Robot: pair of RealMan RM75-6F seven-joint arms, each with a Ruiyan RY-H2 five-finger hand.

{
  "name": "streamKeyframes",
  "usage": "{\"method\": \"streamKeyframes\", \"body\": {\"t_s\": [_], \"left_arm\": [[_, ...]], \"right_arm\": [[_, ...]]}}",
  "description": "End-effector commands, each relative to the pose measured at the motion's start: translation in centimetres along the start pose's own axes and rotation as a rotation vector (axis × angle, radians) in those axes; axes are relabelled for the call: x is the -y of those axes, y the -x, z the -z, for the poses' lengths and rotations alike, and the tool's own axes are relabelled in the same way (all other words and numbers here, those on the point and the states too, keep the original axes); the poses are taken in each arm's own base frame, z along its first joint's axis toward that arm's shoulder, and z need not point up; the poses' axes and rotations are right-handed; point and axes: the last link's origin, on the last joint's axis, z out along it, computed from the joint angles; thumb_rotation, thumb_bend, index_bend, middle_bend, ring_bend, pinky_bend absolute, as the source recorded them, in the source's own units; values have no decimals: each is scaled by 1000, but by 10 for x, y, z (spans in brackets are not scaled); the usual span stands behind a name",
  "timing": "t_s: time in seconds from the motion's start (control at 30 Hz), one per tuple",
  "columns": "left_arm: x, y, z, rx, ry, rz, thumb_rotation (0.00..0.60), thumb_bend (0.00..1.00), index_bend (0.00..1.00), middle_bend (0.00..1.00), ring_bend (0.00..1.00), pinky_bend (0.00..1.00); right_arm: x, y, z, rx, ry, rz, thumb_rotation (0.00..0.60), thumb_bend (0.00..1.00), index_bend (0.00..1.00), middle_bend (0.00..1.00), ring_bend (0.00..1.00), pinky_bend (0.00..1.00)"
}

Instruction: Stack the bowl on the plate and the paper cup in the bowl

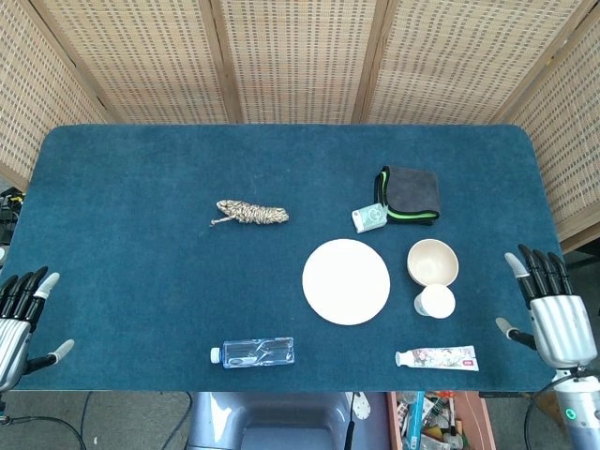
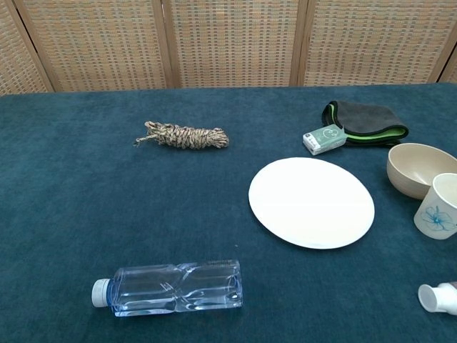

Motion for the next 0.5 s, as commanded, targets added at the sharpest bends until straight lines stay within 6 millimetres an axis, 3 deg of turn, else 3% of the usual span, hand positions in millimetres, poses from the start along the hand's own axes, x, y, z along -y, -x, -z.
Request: {"method": "streamKeyframes", "body": {"t_s": [0.03,0.2,0.5], "left_arm": [[-1,-1,-2,0,-5,0,600,0,0,0,0,0],[-3,0,-2,1,-13,-6,600,0,0,0,0,0],[-1,4,-8,24,-26,-12,600,0,0,0,0,0]], "right_arm": [[-34,20,-51,80,-88,37,600,0,17,0,0,0],[-53,41,-78,187,-159,98,600,0,69,0,0,0],[-47,83,-103,291,-280,197,600,0,137,0,0,0]]}}
